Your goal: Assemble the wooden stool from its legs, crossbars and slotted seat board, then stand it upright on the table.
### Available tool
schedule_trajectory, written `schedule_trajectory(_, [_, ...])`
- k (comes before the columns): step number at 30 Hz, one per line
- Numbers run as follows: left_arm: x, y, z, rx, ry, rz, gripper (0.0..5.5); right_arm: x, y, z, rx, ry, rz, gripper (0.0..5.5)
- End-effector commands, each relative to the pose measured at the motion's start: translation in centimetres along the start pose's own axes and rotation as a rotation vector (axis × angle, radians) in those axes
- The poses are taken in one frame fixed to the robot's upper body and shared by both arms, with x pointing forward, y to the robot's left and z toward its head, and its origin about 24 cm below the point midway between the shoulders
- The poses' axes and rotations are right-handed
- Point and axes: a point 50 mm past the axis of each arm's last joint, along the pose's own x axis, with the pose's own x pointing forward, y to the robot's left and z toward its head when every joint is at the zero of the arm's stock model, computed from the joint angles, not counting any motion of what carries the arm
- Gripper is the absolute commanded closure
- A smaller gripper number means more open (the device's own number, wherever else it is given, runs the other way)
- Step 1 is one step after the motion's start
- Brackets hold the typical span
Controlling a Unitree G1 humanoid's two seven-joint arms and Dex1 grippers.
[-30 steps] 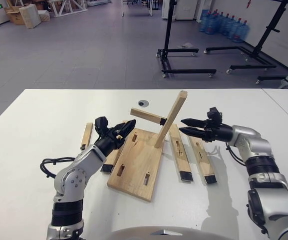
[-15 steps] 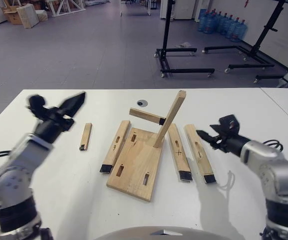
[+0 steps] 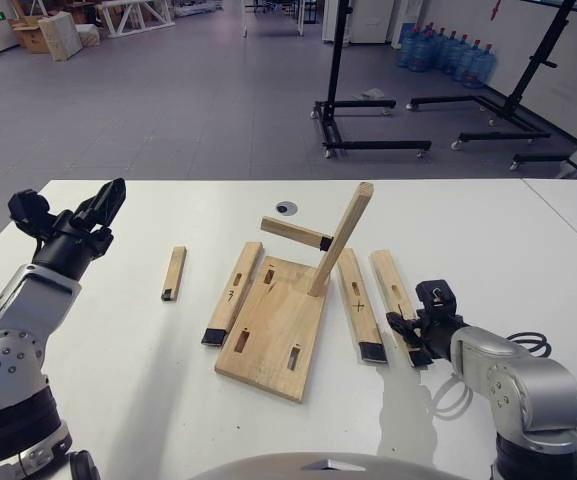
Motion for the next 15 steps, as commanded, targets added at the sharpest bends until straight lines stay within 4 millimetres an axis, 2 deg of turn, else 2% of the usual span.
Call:
schedule_trajectory(1, [0.0,0.1,-0.4,0.02,0.019,0.009,2.16,0.2,-0.3,-0.2,-0.019,0.025,-0.031,2.3])
schedule_trajectory(12, [0.4,-0.3,-1.5,0.033,0.052,-0.004,2.16,1.6,0.4,-2.0,-0.036,0.088,-0.04,2.3])
schedule_trajectory(15, [0.4,-0.3,-1.6,0.033,0.056,-0.004,2.16,1.8,0.0,-2.6,-0.028,0.117,-0.065,2.79])
